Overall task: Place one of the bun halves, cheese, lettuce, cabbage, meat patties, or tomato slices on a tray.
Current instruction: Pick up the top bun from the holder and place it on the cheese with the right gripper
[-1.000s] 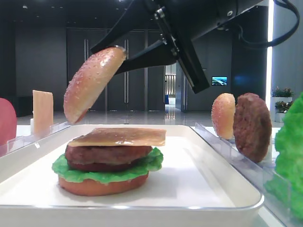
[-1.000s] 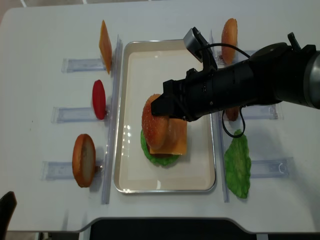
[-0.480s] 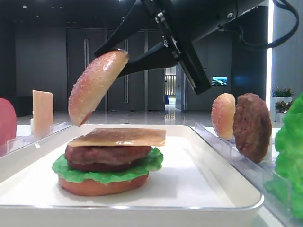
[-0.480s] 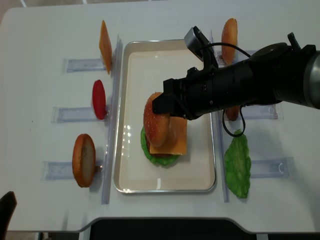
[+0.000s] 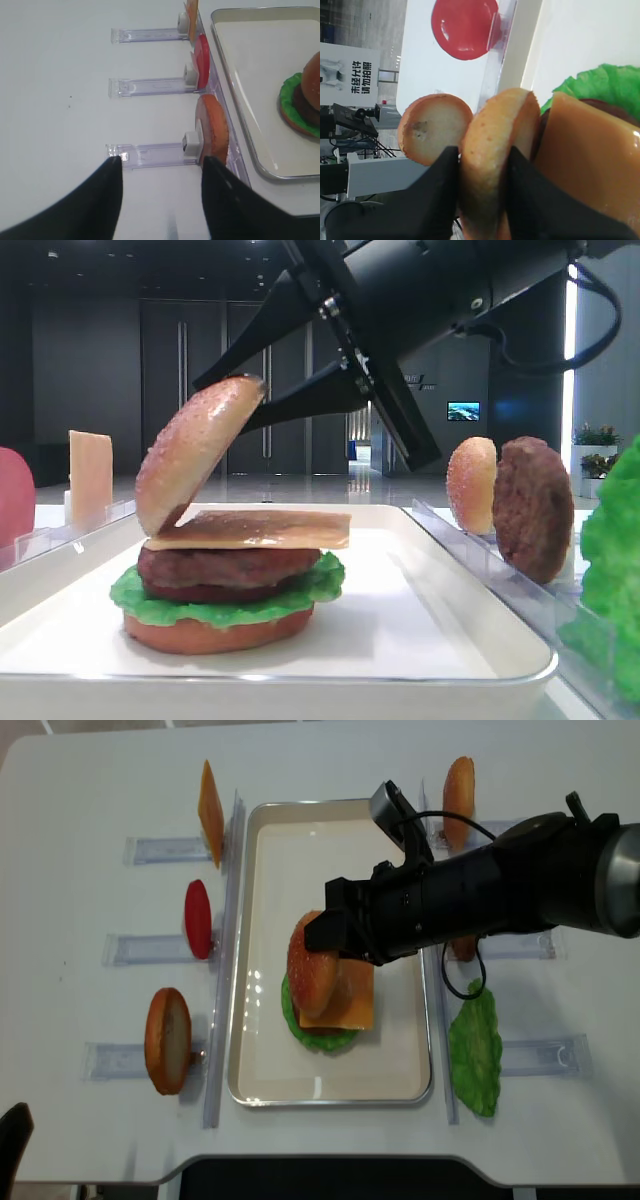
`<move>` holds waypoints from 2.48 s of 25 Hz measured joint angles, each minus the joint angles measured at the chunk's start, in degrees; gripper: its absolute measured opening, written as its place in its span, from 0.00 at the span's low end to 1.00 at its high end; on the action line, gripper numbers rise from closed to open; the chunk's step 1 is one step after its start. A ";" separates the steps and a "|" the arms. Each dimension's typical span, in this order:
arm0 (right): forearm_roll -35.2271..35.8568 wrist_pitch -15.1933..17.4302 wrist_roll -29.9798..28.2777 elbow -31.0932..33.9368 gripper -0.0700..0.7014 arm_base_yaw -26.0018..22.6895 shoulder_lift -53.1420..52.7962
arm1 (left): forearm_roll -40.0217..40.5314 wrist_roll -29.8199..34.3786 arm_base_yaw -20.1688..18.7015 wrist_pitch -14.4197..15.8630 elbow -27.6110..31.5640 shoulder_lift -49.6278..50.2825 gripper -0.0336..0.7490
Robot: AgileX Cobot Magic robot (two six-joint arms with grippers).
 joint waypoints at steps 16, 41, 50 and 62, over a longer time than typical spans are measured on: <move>1.49 1.50 -0.05 -0.05 0.35 0.00 2.21 | 0.00 0.00 0.00 0.00 0.00 0.00 0.54; -0.97 1.17 1.06 -0.05 0.52 0.00 2.46 | -0.11 0.00 0.00 0.00 0.00 0.00 0.54; -1.74 0.99 2.00 -0.05 0.70 0.00 2.46 | -0.13 0.00 0.00 0.00 0.00 0.00 0.54; -7.67 -3.24 5.78 -0.05 0.73 0.00 0.88 | -0.18 0.00 0.00 0.00 0.00 0.00 0.54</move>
